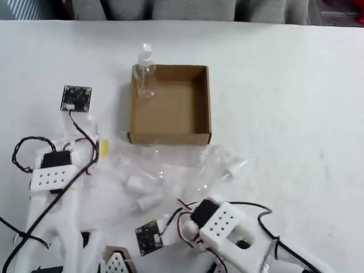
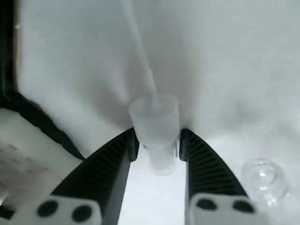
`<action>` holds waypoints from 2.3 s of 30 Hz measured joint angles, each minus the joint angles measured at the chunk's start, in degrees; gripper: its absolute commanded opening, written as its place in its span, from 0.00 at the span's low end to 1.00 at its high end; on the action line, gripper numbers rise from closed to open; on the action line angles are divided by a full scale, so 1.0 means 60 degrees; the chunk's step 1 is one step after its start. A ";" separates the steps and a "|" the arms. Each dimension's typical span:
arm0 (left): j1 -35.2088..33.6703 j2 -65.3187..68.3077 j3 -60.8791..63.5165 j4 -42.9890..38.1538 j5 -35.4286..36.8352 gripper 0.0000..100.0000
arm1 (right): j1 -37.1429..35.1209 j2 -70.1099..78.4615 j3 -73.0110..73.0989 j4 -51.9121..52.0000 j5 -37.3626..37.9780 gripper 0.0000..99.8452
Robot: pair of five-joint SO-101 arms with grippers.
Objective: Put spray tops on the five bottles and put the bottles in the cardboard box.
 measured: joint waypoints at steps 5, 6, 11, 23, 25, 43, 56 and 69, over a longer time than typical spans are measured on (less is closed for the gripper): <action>0.0000 0.0000 0.0000 0.0000 0.0000 0.02 | 0.0147 0.0000 -0.0088 -0.0117 -0.0337 0.02; 0.0000 0.0000 0.0015 0.0000 0.0000 0.02 | 0.0234 -0.0205 -0.0132 0.0029 -0.0410 0.02; 0.0000 0.0000 0.0132 -0.0029 0.0000 0.02 | 0.1348 -0.1568 -0.0864 0.1875 0.0147 0.02; 0.0000 0.0000 0.0132 -0.0029 0.0000 0.02 | 0.9055 -0.2432 -0.4396 0.4923 0.6476 0.02; 0.0000 0.0000 0.0132 -0.0029 0.0000 0.02 | 1.0315 -0.2095 -0.4469 0.4850 0.7297 0.02; 0.0000 0.0000 0.0132 -0.0029 0.0000 0.02 | 1.3934 0.3575 -0.4527 -0.1040 0.9436 0.21; 0.0000 0.0000 0.0132 -0.0029 0.0000 0.02 | 1.4286 0.3868 -0.5495 -0.1919 0.6505 0.25; 0.0000 0.0000 0.0132 -0.0029 0.0000 0.02 | 1.4286 0.2813 -0.6330 0.2388 -0.4879 0.19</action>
